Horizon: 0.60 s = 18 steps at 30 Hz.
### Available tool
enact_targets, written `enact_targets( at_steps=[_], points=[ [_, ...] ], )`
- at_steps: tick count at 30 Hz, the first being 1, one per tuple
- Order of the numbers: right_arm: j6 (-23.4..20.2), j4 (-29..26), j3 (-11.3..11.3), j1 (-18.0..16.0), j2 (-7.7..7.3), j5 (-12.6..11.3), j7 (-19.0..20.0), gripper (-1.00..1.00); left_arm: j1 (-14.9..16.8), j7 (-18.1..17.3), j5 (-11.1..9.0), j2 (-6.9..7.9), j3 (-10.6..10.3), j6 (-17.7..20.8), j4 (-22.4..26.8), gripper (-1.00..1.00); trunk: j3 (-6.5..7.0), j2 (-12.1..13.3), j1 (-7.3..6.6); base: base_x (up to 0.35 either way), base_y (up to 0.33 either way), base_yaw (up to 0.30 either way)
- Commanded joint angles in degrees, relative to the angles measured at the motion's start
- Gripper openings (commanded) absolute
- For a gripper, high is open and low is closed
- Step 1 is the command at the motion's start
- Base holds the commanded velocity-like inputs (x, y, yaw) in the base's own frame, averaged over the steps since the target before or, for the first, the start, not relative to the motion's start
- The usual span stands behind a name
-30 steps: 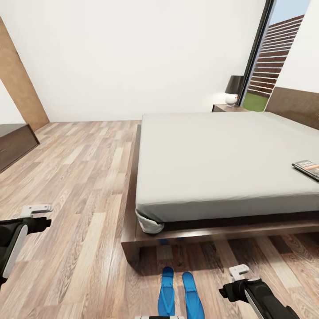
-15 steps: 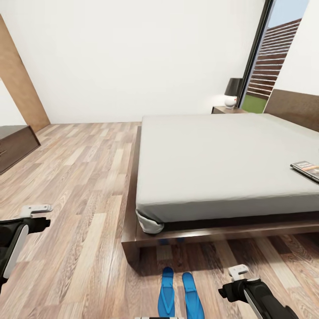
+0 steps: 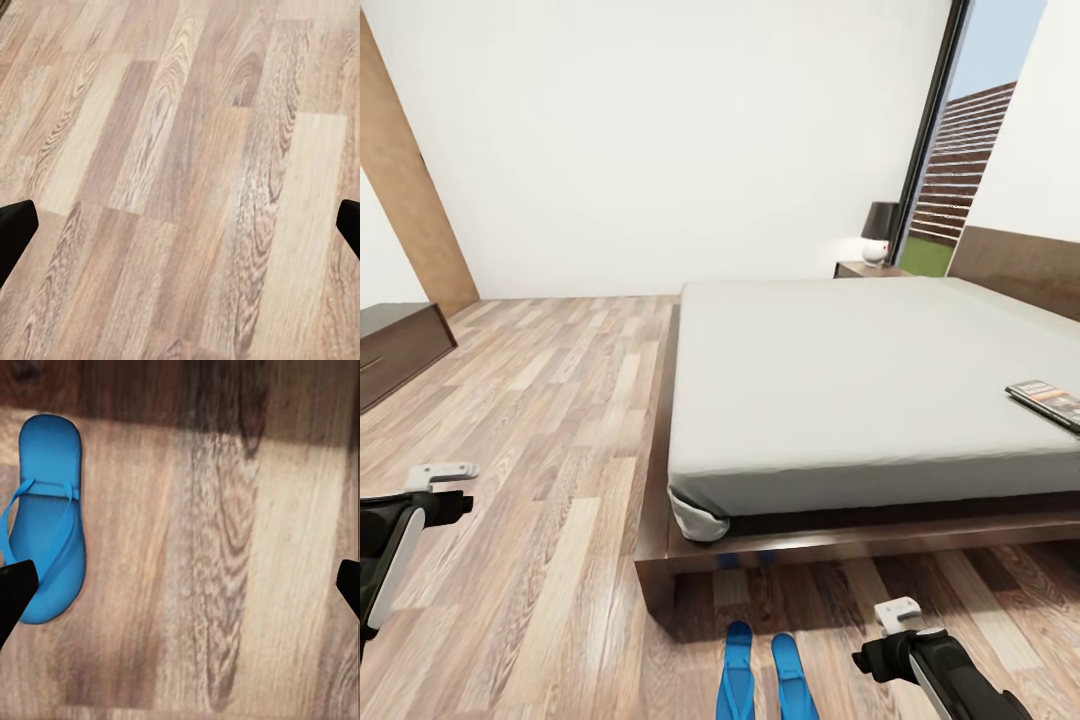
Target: In the bedroom, move the book from the bed onto either nightstand, and place the two sandals side by side next to the bed.
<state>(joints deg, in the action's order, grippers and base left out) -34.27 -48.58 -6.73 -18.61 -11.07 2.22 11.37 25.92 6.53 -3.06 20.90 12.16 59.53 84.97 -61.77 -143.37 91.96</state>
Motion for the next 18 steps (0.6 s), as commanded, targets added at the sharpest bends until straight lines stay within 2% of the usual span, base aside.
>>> enact_targets(
  at_steps=[1,6,11,18],
  points=[
    [-0.27,0.01,-0.12,-0.02,-0.04,0.27,0.21,1.00,0.03,0.40,-0.38,0.02,-0.03,0.23,0.04,1.00,0.17,-0.01,-0.03,0.000,0.000,0.000],
    [-0.27,1.33,-0.12,-0.02,-0.13,0.31,0.16,1.00,0.01,0.47,-0.37,0.02,-0.03,0.24,-0.03,1.00,1.28,0.06,-0.16,0.000,0.000,0.000],
    [-0.03,5.31,0.06,-0.02,-0.43,0.34,0.19,1.00,0.04,0.49,-0.36,0.04,-0.03,0.24,-0.41,1.00,2.39,0.16,-0.31,0.000,0.000,0.000],
    [0.14,8.16,0.05,-0.02,-0.54,0.40,0.15,1.00,0.08,0.50,-0.37,0.04,-0.46,0.17,-1.87,1.00,3.64,2.97,-1.85,0.000,0.000,0.000]
  ],
)
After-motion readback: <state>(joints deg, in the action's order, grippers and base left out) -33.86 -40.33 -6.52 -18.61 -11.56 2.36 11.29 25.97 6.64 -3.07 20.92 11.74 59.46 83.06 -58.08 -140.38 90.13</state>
